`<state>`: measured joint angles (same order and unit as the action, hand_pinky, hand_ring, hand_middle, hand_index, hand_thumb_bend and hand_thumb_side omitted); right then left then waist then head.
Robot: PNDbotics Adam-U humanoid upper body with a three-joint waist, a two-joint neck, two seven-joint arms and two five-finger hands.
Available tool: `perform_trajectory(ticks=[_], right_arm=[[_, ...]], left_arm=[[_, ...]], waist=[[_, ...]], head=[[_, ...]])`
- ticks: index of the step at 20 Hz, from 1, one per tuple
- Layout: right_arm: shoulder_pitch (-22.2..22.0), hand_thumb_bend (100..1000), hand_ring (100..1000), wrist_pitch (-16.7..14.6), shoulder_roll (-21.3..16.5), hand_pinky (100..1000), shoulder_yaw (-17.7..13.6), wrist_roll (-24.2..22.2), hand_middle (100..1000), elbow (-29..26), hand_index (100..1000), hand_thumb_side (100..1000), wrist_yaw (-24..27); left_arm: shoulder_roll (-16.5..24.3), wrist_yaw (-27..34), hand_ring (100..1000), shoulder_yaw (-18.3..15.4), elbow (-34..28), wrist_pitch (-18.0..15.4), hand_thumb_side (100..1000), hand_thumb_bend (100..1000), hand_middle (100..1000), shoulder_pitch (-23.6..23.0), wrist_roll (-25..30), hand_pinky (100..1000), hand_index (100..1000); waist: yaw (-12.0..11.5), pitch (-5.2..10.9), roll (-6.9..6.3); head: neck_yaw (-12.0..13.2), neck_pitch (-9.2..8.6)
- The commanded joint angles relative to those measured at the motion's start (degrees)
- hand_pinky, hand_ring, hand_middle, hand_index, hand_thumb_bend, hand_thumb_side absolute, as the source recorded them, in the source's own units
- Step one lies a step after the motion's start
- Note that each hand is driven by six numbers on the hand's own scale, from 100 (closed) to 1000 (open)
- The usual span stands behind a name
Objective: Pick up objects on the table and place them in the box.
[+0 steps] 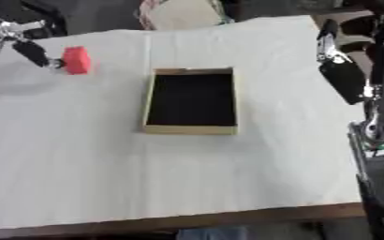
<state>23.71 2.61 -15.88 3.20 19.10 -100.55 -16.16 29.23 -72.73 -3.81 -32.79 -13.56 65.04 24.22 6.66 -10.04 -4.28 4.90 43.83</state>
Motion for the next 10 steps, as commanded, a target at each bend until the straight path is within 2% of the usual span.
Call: perform_trajectory(ticks=[1, 10], right_arm=[[1.13, 201, 695, -0.18, -1.20, 574, -0.26, 0.45, 585, -1.45, 870, 402, 0.72], [1.78, 193, 694, -0.41, -1.72, 571, -0.36, 1.15, 582, -1.89, 870, 402, 2.00]], left_arm=[[2.43, -0.09, 836, -0.59, -1.38, 0.03, 327, 422, 813, 0.92, -2.80, 806, 880], [3.68, 1.03, 842, -1.49, -0.66, 1.16, 322, 423, 815, 0.57, -7.40, 819, 888]], waist=[[0.17, 0.30, -0.07], [1.70, -2.42, -0.84]], head=[[0.12, -0.23], [0.23, -1.18]])
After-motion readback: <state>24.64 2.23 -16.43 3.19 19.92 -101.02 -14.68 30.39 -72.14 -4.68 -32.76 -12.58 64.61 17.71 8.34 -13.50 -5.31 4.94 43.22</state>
